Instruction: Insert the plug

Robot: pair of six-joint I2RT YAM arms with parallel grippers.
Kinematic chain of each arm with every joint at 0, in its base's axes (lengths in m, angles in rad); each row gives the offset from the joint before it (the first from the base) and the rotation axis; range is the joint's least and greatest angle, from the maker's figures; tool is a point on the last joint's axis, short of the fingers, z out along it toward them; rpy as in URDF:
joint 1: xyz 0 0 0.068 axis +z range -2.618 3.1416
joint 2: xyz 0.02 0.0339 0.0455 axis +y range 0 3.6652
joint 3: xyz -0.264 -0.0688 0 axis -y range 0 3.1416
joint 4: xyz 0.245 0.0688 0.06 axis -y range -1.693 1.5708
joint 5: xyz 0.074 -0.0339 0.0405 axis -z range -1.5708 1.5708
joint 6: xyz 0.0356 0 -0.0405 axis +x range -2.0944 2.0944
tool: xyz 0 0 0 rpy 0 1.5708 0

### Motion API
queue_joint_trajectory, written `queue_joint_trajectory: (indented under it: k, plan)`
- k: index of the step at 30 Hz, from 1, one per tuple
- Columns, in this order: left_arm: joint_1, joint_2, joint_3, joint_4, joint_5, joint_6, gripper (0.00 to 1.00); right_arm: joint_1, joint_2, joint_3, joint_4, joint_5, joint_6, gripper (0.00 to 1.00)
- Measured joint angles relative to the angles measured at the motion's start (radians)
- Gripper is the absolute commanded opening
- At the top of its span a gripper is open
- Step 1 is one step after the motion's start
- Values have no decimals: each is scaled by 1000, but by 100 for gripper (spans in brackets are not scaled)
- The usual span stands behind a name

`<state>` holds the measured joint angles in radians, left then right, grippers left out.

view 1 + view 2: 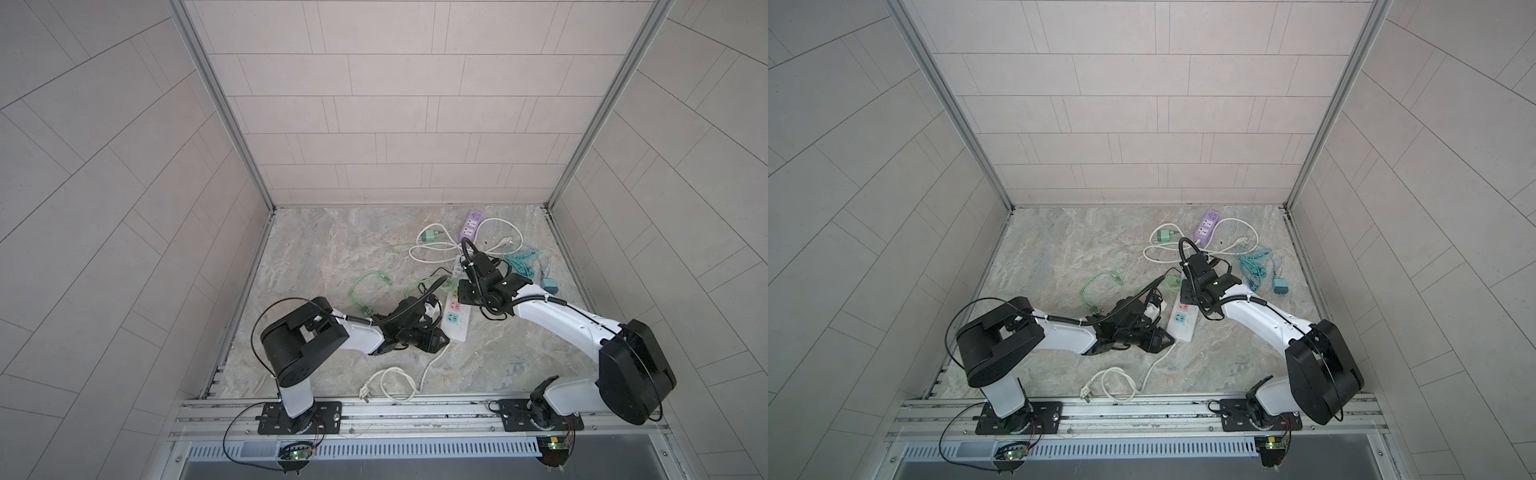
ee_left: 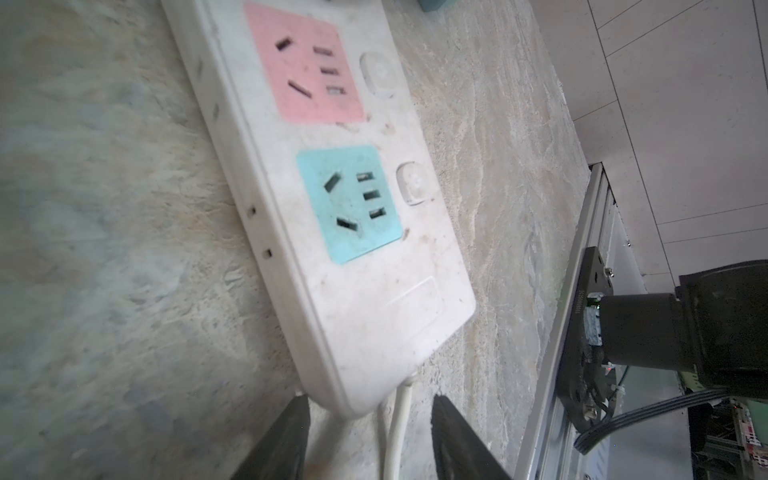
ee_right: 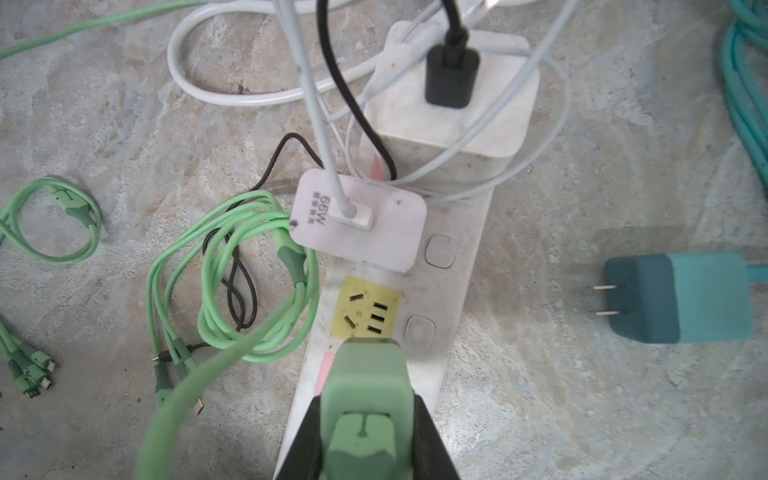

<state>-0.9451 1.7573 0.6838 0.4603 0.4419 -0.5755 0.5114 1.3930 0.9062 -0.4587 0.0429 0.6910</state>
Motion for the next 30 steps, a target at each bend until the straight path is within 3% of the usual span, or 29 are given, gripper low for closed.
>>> queue_joint_trajectory:
  k: [6, 30]
  plan:
    - [2, -78, -40, -3, -52, 11, 60, 0, 33, 0, 22, 16, 15, 0]
    - [58, -303, -132, -32, -209, 27, 61, 8, 105, 30, 46, 58, 84, 0]
